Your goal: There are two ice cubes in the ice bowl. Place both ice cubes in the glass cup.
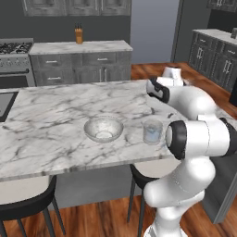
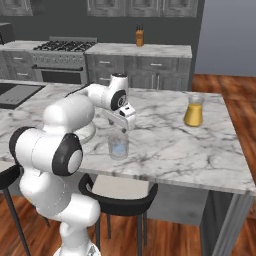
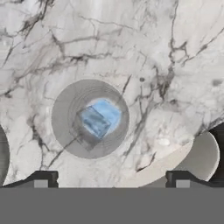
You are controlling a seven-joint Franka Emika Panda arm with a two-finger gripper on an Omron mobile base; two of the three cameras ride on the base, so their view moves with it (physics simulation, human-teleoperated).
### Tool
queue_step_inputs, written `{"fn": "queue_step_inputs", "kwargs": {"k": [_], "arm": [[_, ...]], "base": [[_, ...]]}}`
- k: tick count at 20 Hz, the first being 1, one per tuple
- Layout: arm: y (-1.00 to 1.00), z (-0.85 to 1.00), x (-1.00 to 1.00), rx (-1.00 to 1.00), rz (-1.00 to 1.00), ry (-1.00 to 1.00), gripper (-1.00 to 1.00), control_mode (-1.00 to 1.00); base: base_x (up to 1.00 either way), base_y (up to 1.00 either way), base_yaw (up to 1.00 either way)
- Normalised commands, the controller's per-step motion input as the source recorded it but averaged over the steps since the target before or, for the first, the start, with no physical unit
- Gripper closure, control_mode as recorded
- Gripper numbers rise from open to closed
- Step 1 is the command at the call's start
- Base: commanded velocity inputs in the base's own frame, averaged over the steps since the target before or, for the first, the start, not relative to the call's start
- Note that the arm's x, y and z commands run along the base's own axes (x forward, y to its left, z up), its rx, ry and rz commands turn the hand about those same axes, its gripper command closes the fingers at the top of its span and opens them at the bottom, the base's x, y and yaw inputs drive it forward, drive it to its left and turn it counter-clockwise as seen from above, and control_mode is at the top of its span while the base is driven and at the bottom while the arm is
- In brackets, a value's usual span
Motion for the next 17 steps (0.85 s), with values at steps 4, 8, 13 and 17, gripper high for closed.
{"fn": "queue_step_inputs", "kwargs": {"k": [4,8,13,17], "arm": [[0.00,1.00,-1.00,0.00,0.00,-0.15,-1.00,-1.00],[0.00,0.85,-1.00,-0.05,0.00,-0.34,-1.00,-1.00],[-0.25,0.03,-1.00,-0.06,0.03,-0.39,-1.00,-1.00],[-0.02,0.00,0.00,-0.01,0.01,0.00,-1.00,-1.00]], "base": [[0.00,0.00,0.00],[0.00,0.00,0.00],[0.00,0.00,0.00],[0.00,0.00,0.00]]}}
